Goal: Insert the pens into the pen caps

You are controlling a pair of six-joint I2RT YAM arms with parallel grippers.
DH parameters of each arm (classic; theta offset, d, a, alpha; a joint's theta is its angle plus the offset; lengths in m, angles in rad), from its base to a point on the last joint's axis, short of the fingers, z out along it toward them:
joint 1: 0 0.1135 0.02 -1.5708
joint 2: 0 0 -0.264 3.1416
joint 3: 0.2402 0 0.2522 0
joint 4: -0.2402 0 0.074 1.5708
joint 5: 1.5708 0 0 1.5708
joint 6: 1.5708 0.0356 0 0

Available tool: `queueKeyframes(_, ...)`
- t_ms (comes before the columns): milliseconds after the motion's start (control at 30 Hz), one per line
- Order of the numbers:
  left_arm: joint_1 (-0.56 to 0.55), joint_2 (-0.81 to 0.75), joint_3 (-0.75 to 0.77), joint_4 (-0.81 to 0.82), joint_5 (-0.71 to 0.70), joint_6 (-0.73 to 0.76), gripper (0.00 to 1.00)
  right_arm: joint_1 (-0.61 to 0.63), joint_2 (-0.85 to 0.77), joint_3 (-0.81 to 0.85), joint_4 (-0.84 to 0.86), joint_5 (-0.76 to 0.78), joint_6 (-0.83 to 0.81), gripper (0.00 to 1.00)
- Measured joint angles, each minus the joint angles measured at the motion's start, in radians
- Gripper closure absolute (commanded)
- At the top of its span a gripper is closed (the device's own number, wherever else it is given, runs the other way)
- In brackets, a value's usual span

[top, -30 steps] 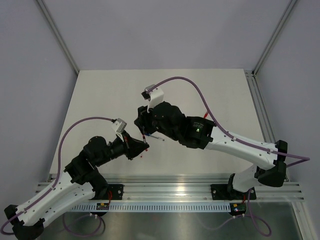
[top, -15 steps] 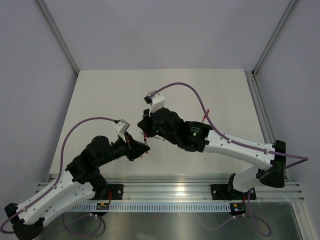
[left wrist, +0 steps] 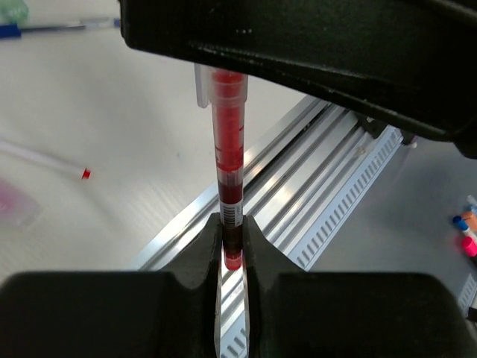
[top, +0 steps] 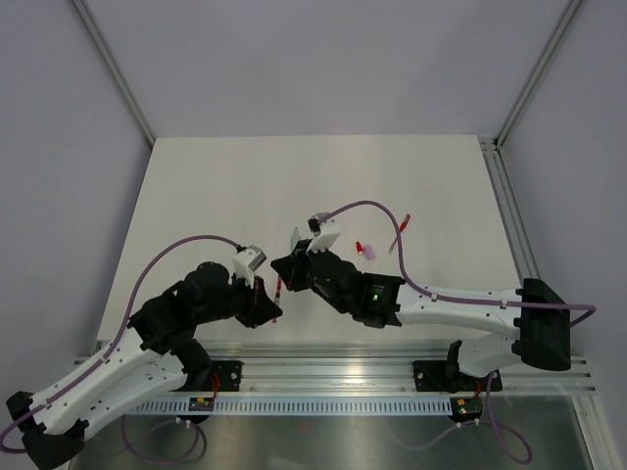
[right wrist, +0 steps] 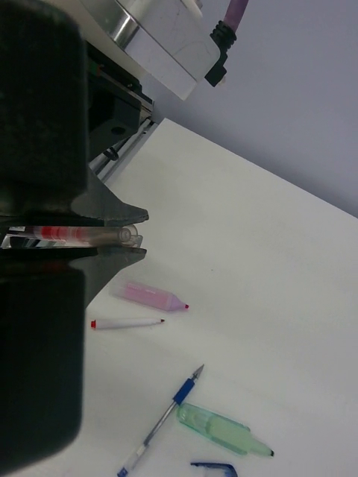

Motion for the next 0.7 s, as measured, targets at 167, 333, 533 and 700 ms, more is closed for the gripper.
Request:
queueKeyframes(167, 0.006, 0.003, 0.010, -0.110, -0.007, 0.008, 1.00, 0.025, 0.047, -0.053, 0.095, 0.027, 0.090, 1.00)
queueKeyframes(333, 0.016, 0.026, 0.046, -0.173, -0.020, 0.010, 1.00, 0.036, 0.090, -0.027, 0.105, 0.055, 0.110, 1.00)
queueKeyframes(533, 0.024, 0.042, 0.052, -0.074, -0.010, 0.006, 0.79, -0.043, 0.033, -0.009, 0.047, -0.020, 0.111, 1.00)
queueKeyframes(700, 0.047, 0.041, 0.050, 0.100, -0.020, 0.003, 0.69, -0.151, 0.051, 0.102, -0.098, -0.142, 0.096, 1.00)
